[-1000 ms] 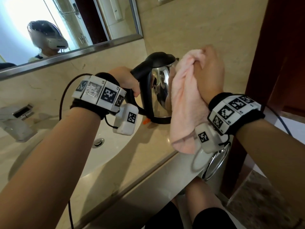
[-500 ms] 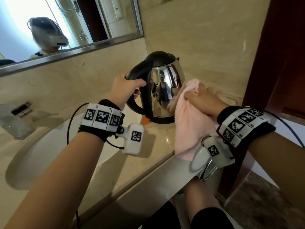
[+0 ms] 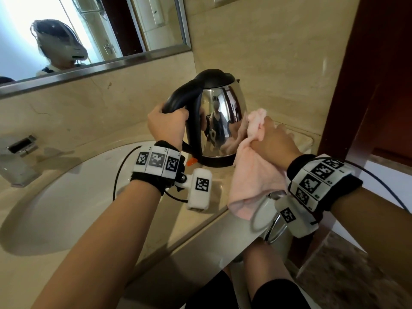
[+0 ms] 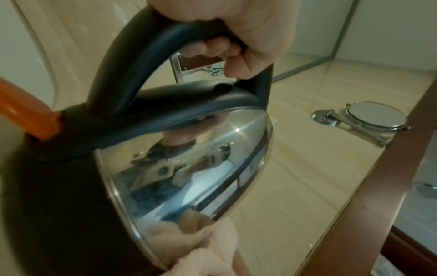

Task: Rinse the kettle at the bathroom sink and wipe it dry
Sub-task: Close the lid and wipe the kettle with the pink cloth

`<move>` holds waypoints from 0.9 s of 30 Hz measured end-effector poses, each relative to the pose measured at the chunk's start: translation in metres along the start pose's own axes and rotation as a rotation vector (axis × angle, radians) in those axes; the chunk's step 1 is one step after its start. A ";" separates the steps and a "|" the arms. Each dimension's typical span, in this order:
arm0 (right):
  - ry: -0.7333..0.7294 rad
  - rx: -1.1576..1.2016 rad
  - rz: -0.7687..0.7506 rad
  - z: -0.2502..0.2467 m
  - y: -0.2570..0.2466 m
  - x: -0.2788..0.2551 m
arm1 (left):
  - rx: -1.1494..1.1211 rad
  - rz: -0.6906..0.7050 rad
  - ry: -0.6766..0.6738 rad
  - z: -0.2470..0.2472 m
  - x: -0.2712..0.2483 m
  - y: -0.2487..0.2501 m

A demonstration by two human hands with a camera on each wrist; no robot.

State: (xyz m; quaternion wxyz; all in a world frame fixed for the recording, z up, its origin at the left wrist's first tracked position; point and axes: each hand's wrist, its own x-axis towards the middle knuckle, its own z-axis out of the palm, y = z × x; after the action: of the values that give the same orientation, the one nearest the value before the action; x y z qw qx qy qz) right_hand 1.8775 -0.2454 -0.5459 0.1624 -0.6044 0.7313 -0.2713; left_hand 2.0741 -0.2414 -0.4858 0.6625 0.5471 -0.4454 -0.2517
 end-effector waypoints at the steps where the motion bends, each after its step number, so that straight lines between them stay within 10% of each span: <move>1: 0.004 0.004 -0.003 0.001 0.002 0.002 | -0.011 -0.020 0.008 0.000 0.002 0.001; 11: 0.110 0.353 -0.010 0.009 0.001 0.012 | -0.124 0.021 0.045 -0.014 0.017 0.046; 17: -0.218 0.740 0.026 -0.014 0.002 0.011 | -0.195 0.024 0.001 -0.011 0.015 0.076; 23: 0.052 0.241 0.007 -0.017 0.007 -0.006 | -0.195 0.072 -0.082 -0.009 0.010 0.090; 27: -0.198 0.373 -0.184 -0.016 -0.002 -0.014 | -0.241 0.056 -0.094 0.000 0.006 0.095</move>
State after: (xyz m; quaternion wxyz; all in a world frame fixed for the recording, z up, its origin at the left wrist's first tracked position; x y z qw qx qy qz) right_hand 1.8732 -0.2292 -0.5332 0.3169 -0.6518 0.5905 -0.3550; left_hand 2.0620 -0.2204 -0.3941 0.7086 0.4387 -0.4575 -0.3100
